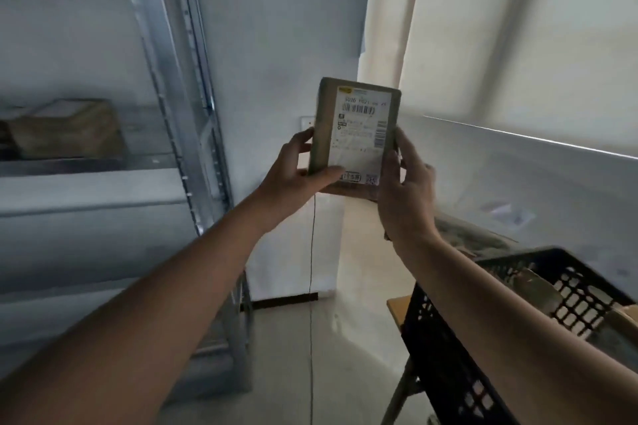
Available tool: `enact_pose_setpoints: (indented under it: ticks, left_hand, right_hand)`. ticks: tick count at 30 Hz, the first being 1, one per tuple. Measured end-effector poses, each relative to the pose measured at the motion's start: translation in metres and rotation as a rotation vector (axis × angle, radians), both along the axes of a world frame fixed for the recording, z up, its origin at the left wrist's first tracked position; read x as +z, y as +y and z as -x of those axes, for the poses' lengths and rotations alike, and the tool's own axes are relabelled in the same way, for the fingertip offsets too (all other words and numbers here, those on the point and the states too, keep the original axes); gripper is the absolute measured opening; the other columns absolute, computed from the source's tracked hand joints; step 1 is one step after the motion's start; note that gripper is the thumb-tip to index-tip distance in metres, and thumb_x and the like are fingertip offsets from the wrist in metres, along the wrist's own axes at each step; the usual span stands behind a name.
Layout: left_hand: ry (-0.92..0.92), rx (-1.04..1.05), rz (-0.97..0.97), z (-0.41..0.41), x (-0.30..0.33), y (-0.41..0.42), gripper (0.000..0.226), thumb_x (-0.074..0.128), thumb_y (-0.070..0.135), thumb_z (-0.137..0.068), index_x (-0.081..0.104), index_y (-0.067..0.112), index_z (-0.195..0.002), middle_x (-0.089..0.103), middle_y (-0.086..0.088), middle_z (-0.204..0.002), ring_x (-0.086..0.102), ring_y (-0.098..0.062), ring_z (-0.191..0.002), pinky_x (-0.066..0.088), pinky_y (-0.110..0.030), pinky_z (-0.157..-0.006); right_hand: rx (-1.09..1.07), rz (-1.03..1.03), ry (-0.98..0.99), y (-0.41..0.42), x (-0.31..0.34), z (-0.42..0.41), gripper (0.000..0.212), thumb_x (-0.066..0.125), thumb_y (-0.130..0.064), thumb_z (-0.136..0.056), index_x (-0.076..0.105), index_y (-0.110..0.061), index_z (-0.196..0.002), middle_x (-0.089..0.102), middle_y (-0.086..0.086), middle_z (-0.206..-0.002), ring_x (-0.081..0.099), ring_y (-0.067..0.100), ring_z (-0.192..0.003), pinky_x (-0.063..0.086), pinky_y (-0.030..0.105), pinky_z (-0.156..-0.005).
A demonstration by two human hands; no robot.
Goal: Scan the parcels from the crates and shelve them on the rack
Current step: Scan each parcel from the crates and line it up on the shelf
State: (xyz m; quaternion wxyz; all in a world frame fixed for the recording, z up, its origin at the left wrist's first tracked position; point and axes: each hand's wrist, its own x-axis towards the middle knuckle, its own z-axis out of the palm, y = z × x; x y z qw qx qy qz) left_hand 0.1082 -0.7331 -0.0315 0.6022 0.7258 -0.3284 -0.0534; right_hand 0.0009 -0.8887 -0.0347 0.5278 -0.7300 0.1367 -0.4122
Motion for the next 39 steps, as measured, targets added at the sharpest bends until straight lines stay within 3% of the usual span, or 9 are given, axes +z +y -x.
enact_pose_setpoints:
  ticks: [5, 10, 15, 20, 26, 31, 34, 36, 39]
  left_hand:
    - [-0.087, 0.098, -0.033, -0.006, 0.013, 0.102, 0.106, 0.088, 0.052, -0.077, 0.028, 0.042, -0.164, 0.049, 0.011, -0.157, 0.061, -0.017, -0.134, 0.054, -0.041, -0.111]
    - [-0.228, 0.049, -0.076, -0.014, 0.023, 0.192, 0.133, 0.097, 0.017, -0.075, 0.004, 0.040, -0.168, 0.042, 0.010, -0.164, 0.049, -0.012, -0.146, 0.055, -0.045, -0.110]
    - [-0.295, 0.119, -0.085, -0.037, 0.022, 0.268, 0.126, 0.094, 0.006, -0.077, 0.009, 0.030, -0.168, 0.045, 0.019, -0.155, 0.047, 0.008, -0.139, 0.055, -0.027, -0.105]
    - [-0.412, 0.230, -0.075, -0.068, 0.030, 0.321, 0.108, 0.095, 0.006, -0.074, 0.031, 0.020, -0.160, 0.053, 0.008, -0.147, 0.053, 0.003, -0.134, 0.052, -0.015, -0.100]
    - [-0.409, 0.287, -0.164, -0.133, 0.030, 0.356, 0.138, 0.095, 0.005, -0.074, 0.001, 0.034, -0.169, 0.039, 0.011, -0.159, 0.051, 0.001, -0.136, 0.055, -0.026, -0.102]
    - [-0.496, 0.359, -0.242, -0.187, 0.037, 0.368, 0.129, 0.096, 0.006, -0.073, 0.014, 0.026, -0.170, 0.044, 0.016, -0.142, 0.043, 0.001, -0.137, 0.046, -0.012, -0.107]
    - [-0.527, 0.405, -0.299, -0.211, 0.042, 0.375, 0.132, 0.101, 0.020, -0.068, 0.017, 0.030, -0.170, 0.046, 0.000, -0.142, 0.045, -0.009, -0.137, 0.049, -0.032, -0.115]
    - [-0.559, 0.476, -0.364, -0.230, 0.046, 0.381, 0.133, 0.096, 0.052, -0.060, 0.020, 0.038, -0.168, 0.049, -0.001, -0.144, 0.047, -0.020, -0.138, 0.051, -0.049, -0.113]
    - [-0.538, 0.485, -0.395, -0.253, 0.051, 0.387, 0.133, 0.081, 0.078, -0.051, 0.027, 0.038, -0.165, 0.054, -0.001, -0.143, 0.052, -0.025, -0.136, 0.051, -0.052, -0.111]
  right_hand:
    - [0.134, 0.011, -0.035, 0.084, 0.006, -0.035, 0.041, 0.043, -0.040, -0.113, 0.048, -0.052, -0.152, 0.050, 0.003, -0.129, 0.060, 0.018, -0.118, 0.063, 0.025, -0.086]
    - [0.190, 0.019, -0.039, 0.171, 0.009, -0.067, 0.042, 0.044, -0.046, -0.111, 0.046, -0.058, -0.151, 0.055, 0.002, -0.134, 0.060, 0.017, -0.121, 0.063, 0.046, -0.094]
    - [0.278, 0.005, -0.032, 0.245, 0.016, -0.095, 0.043, 0.044, -0.039, -0.113, 0.046, -0.057, -0.151, 0.055, 0.005, -0.135, 0.062, 0.020, -0.123, 0.066, 0.044, -0.085]
    - [0.347, -0.007, 0.021, 0.294, 0.021, -0.135, 0.044, 0.045, -0.039, -0.113, 0.044, -0.060, -0.151, 0.057, 0.007, -0.136, 0.066, 0.024, -0.119, 0.067, 0.045, -0.080]
    - [0.423, -0.022, 0.088, 0.320, 0.030, -0.203, 0.044, 0.043, -0.040, -0.112, 0.043, -0.063, -0.149, 0.055, 0.004, -0.139, 0.063, 0.026, -0.124, 0.065, 0.048, -0.090]
    - [0.438, 0.031, 0.075, 0.332, 0.034, -0.261, 0.045, 0.043, -0.039, -0.111, 0.043, -0.062, -0.149, 0.055, 0.003, -0.137, 0.063, 0.024, -0.122, 0.064, 0.048, -0.092]
    - [0.423, 0.035, 0.078, 0.337, 0.039, -0.289, 0.046, 0.043, -0.035, -0.112, 0.043, -0.057, -0.152, 0.055, 0.002, -0.139, 0.063, 0.022, -0.122, 0.064, 0.047, -0.094]
    - [0.430, 0.053, 0.087, 0.339, 0.044, -0.307, 0.048, 0.043, -0.029, -0.113, 0.044, -0.055, -0.153, 0.056, -0.002, -0.138, 0.064, 0.018, -0.121, 0.065, 0.039, -0.091]
    - [0.430, 0.048, 0.117, 0.346, 0.053, -0.330, 0.050, 0.042, -0.026, -0.112, 0.046, -0.059, -0.149, 0.055, -0.003, -0.140, 0.066, 0.018, -0.116, 0.065, 0.035, -0.087]
